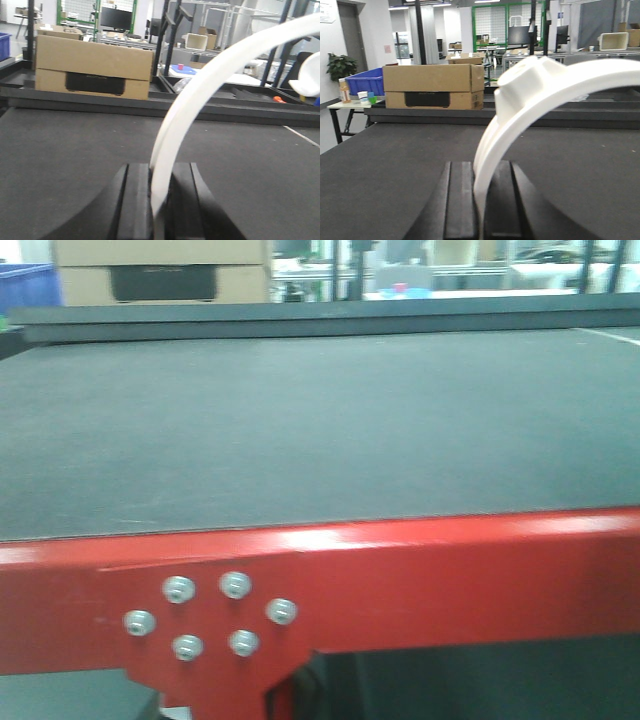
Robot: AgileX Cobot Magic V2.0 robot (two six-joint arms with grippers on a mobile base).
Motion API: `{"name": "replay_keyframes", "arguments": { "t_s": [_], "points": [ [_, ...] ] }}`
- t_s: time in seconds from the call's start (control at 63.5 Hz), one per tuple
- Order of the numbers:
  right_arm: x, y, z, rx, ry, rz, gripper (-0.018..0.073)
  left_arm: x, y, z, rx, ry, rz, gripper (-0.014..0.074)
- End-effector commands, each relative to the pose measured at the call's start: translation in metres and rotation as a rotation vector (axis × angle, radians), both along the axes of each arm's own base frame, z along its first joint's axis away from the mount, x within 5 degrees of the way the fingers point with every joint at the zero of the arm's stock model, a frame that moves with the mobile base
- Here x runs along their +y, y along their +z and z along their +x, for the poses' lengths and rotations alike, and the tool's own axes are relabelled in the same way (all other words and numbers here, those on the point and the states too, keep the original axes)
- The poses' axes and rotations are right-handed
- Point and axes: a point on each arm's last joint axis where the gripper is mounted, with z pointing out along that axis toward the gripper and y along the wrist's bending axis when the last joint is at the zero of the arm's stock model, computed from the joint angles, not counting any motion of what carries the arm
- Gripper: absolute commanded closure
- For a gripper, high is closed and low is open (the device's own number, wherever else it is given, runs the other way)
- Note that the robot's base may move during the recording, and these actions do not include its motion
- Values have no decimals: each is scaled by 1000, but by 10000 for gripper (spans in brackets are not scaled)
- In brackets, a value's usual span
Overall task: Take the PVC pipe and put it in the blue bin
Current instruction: 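Drive the base away from the bench while holding both pieces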
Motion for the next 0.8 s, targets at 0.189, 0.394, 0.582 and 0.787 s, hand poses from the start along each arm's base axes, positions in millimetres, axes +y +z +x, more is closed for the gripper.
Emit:
{"name": "replay_keyframes", "arguments": {
  "t_s": [0.189, 0.394, 0.582, 0.787],
  "points": [
    [0, 2, -1, -27, -3, -7, 727, 0, 4, -2, -36, -3, -22, 707],
    [0, 2, -1, -27, -3, -7, 727, 0, 4, -2, -36, -3, -22, 707],
    [0, 2, -1, -27, -3, -7, 727, 0, 4, -2, -36, -3, -22, 707],
    [0, 2, -1, -27, -3, -7, 727, 0, 4, -2, -36, -3, -22, 707]
  ]
}}
